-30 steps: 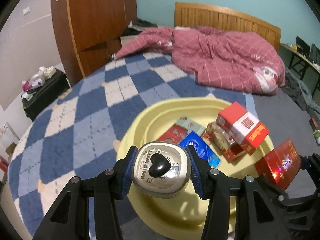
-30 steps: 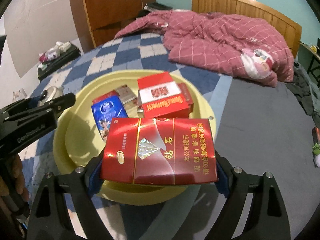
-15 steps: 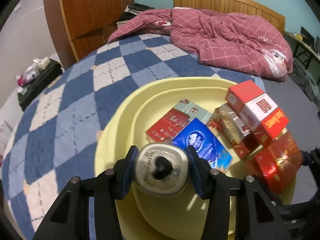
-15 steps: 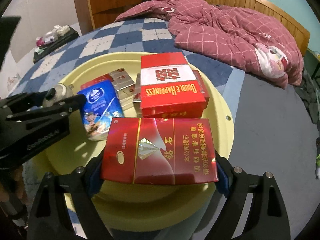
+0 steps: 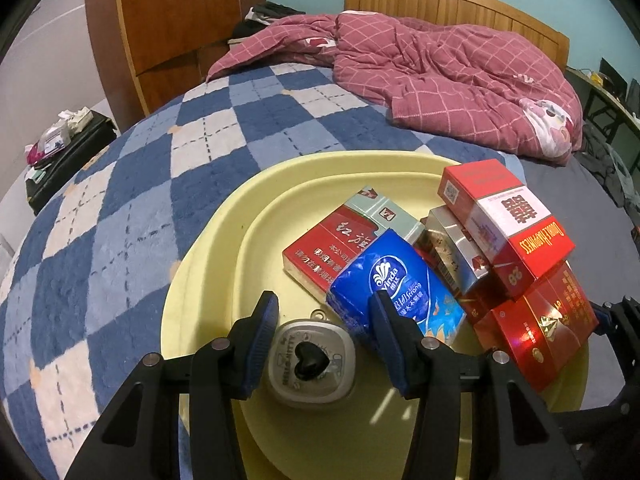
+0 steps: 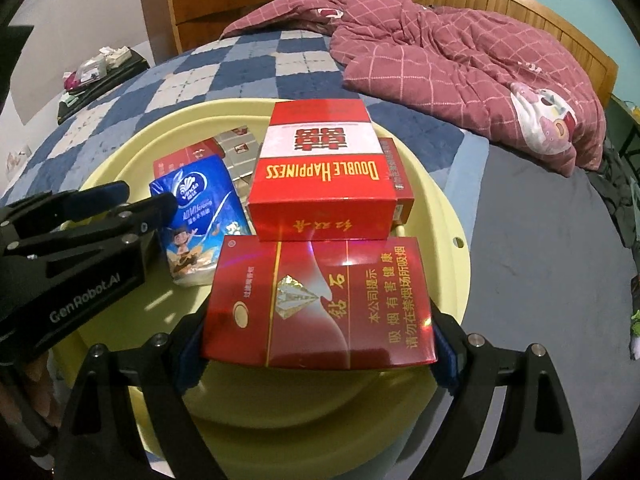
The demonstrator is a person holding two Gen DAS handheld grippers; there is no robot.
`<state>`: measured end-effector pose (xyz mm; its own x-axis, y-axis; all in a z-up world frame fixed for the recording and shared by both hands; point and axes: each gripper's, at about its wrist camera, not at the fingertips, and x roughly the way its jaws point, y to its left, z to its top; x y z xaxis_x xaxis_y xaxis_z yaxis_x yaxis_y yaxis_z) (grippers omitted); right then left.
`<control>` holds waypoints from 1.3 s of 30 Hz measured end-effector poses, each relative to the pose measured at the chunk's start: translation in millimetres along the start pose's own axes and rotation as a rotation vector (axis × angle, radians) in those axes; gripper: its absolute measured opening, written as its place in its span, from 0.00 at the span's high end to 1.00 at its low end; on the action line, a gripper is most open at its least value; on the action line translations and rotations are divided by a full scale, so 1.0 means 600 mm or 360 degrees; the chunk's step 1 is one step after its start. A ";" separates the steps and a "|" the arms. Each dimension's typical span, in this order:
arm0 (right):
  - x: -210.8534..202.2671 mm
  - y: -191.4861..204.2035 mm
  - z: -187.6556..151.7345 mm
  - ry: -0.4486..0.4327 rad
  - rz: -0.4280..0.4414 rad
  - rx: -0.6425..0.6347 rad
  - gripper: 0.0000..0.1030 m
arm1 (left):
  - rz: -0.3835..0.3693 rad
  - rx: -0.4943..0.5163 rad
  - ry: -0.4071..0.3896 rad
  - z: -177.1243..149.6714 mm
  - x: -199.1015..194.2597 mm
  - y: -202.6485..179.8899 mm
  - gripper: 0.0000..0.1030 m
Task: Organize objects
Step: 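Open both tools to release the tin and red pack into the tray, then move both tools toward the plush ball and dark pack on the bed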
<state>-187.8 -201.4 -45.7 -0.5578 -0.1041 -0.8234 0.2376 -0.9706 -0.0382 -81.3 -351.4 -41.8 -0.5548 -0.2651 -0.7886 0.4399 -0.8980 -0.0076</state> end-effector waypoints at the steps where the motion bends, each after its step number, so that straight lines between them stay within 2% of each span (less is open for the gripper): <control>1: 0.001 0.000 0.000 0.0002 -0.0003 0.0000 0.15 | 0.0001 0.0000 -0.0001 0.001 0.002 0.001 0.52; 6: 0.005 0.010 -0.002 0.0006 -0.0070 -0.0043 0.14 | 0.0010 0.0003 -0.0007 -0.001 0.001 -0.002 0.52; 9: 0.006 0.010 0.000 0.0012 -0.0069 -0.0031 0.13 | 0.0037 0.0012 -0.0020 -0.004 -0.001 -0.007 0.44; 11: 0.005 0.009 0.001 0.0018 -0.0052 -0.0026 0.09 | 0.0057 0.0025 -0.0030 -0.005 -0.001 -0.010 0.26; 12: 0.004 0.008 0.002 0.0023 -0.0029 -0.0015 0.05 | 0.0043 0.0030 -0.0027 -0.006 -0.004 -0.015 0.23; 14: -0.001 0.008 0.001 0.0017 -0.0006 -0.0008 0.00 | 0.0045 0.0053 -0.0020 -0.005 -0.010 -0.022 0.08; 15: -0.006 0.008 0.000 0.0002 0.0016 -0.0002 0.00 | 0.0067 0.0069 -0.0033 -0.004 -0.016 -0.026 0.02; 16: -0.015 0.006 -0.002 -0.0021 0.0046 0.0009 0.00 | 0.0088 0.0099 -0.0060 -0.003 -0.025 -0.032 0.00; 19: -0.034 0.000 -0.007 -0.0052 0.0050 0.0040 0.00 | 0.0119 0.0131 -0.0083 0.001 -0.047 -0.043 0.00; 25: -0.062 -0.023 -0.014 -0.0062 -0.0028 0.0077 0.00 | 0.0060 0.0123 -0.0164 -0.001 -0.085 -0.055 0.00; 30: -0.088 -0.046 -0.017 -0.0091 -0.0079 0.0136 0.00 | 0.0026 0.0121 -0.0182 -0.007 -0.105 -0.060 0.00; 35: -0.132 -0.082 -0.036 -0.0148 -0.0104 0.0215 0.00 | -0.0070 0.0147 -0.0222 -0.011 -0.139 -0.086 0.00; 39: -0.177 -0.148 -0.080 -0.0187 -0.0180 0.0369 0.00 | -0.0169 0.0210 -0.0217 -0.023 -0.158 -0.130 0.00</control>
<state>-111.4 -93.5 18.0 -0.6621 -0.0035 -0.7494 -0.0120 -0.9998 0.0153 -53.4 -251.5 25.2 -0.6874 -0.2038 -0.6971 0.2829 -0.9591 0.0014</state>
